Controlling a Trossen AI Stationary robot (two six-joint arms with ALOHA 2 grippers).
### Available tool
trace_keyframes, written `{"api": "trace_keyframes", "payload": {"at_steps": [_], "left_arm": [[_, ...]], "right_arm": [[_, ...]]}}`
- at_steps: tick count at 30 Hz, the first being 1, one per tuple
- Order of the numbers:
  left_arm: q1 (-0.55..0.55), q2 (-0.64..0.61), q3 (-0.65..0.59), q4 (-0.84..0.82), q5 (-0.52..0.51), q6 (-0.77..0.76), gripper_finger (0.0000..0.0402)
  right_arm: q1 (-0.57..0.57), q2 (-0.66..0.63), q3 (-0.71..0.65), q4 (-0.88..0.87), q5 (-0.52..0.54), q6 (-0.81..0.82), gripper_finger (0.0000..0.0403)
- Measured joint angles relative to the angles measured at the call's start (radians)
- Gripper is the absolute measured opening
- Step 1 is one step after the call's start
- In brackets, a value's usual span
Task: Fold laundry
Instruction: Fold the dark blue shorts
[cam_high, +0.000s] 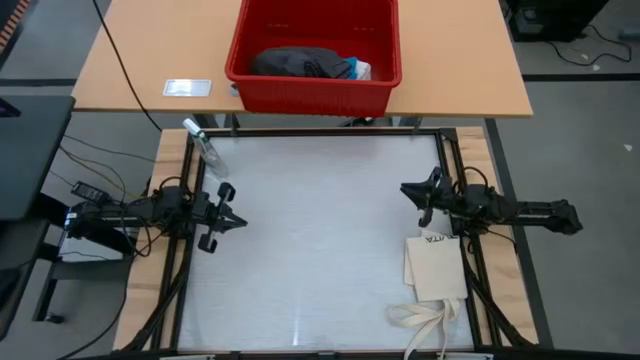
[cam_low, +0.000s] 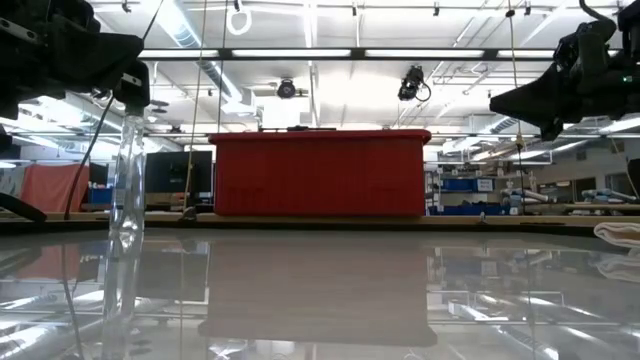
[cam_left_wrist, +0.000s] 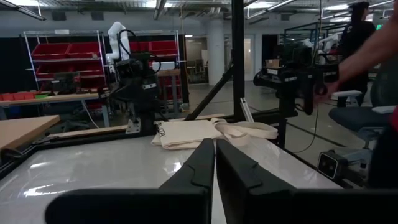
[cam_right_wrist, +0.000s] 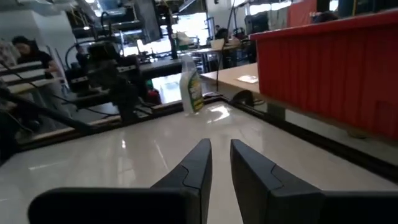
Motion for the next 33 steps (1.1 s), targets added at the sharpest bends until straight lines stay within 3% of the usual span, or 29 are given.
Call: {"api": "trace_keyframes", "payload": {"at_steps": [2,4,6,10,12,14,16,18,21,23,26,33], "left_arm": [[0.0,0.0,0.0,0.0,-0.007,0.002,0.0023],[0.003,0.0,0.0,0.002,-0.095,0.006,0.0023],[0.007,0.0,0.0,0.016,-0.202,0.006,0.0023],[0.015,0.0,0.0,0.087,-0.339,0.002,0.0023],[0.021,0.0,0.0,0.12,-0.367,0.002,0.0023],[0.021,0.0,0.0,0.147,-0.368,0.002,0.0023],[0.023,0.0,0.0,0.157,-0.386,0.027,0.0023],[0.025,0.0,0.0,0.161,-0.39,-0.003,0.0023],[0.023,0.001,0.0,0.166,-0.395,-0.262,0.0023],[0.023,0.002,0.0,0.166,-0.427,-0.521,0.0023],[0.023,0.034,0.001,0.171,-0.457,-0.713,0.0023],[0.08,0.271,0.147,0.167,-0.468,-0.752,0.0023]], "right_arm": [[-0.004,0.004,0.0,0.053,0.001,-0.113,0.0069],[-0.009,0.004,0.0,0.136,0.004,-0.118,0.0069],[-0.015,0.004,0.0,0.227,0.025,0.036,0.0069],[-0.045,0.017,0.0,0.28,0.256,0.471,0.0069],[-0.062,0.02,0.0,0.261,0.316,0.687,0.0069],[-0.078,0.03,0.0,0.218,0.284,0.816,0.0069],[-0.091,0.04,0.0,0.175,0.205,0.839,0.0069],[-0.099,0.065,0.0,0.151,0.212,0.904,0.0069],[-0.116,0.107,-0.002,0.207,0.228,1.051,0.0068],[-0.129,0.146,0.0,0.32,0.167,1.013,0.0068],[-0.142,0.229,0.031,0.434,0.095,0.972,0.0068],[-0.173,0.581,0.36,0.312,0.039,0.852,0.0068]]}}
